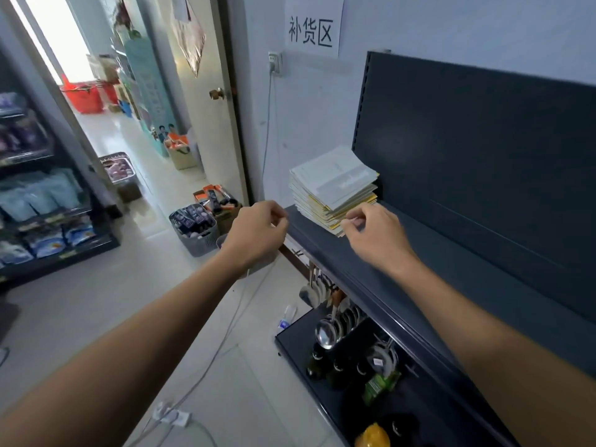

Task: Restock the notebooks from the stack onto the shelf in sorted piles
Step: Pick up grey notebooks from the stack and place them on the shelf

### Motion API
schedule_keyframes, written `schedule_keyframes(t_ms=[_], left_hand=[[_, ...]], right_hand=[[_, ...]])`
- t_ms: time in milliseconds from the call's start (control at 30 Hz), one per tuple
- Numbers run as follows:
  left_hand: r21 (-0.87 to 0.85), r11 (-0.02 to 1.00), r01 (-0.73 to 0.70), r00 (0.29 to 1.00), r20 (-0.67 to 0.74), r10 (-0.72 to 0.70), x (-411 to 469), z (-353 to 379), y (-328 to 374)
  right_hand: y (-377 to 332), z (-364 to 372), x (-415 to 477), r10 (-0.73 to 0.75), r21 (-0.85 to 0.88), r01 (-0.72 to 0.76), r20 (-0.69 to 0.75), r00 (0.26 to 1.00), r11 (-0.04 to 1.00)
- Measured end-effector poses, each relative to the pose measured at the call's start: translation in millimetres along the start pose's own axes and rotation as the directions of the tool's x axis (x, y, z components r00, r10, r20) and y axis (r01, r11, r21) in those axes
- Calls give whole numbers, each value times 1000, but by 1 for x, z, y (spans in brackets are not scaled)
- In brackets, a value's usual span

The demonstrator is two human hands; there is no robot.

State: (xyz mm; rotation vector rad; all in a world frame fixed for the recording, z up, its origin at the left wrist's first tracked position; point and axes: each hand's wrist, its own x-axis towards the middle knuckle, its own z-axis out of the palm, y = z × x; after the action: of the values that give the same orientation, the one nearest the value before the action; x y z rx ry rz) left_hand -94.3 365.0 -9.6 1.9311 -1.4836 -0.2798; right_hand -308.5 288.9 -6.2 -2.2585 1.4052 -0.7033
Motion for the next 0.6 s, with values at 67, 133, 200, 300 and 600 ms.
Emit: schedule_keyframes(t_ms=[67, 133, 200, 300, 600], left_hand=[[5, 1000, -31, 999, 14, 31, 20, 1, -7], [-4, 999, -49, 998, 29, 49, 40, 2, -13], [-19, 998, -58, 997, 43, 59, 59, 3, -18], [-5, 996, -89, 994, 57, 89, 91, 2, -26], [-27, 985, -171, 983, 57, 172, 185, 3, -40]], right_hand=[[0, 5, 20, 15, -3, -15, -33, 999, 1000], [1, 12, 39, 38, 2, -38, -59, 998, 999], [3, 18, 57, 60, 12, -59, -65, 996, 998], [4, 27, 90, 82, 23, -80, -70, 994, 996], [8, 42, 168, 177, 92, -165, -141, 974, 982]])
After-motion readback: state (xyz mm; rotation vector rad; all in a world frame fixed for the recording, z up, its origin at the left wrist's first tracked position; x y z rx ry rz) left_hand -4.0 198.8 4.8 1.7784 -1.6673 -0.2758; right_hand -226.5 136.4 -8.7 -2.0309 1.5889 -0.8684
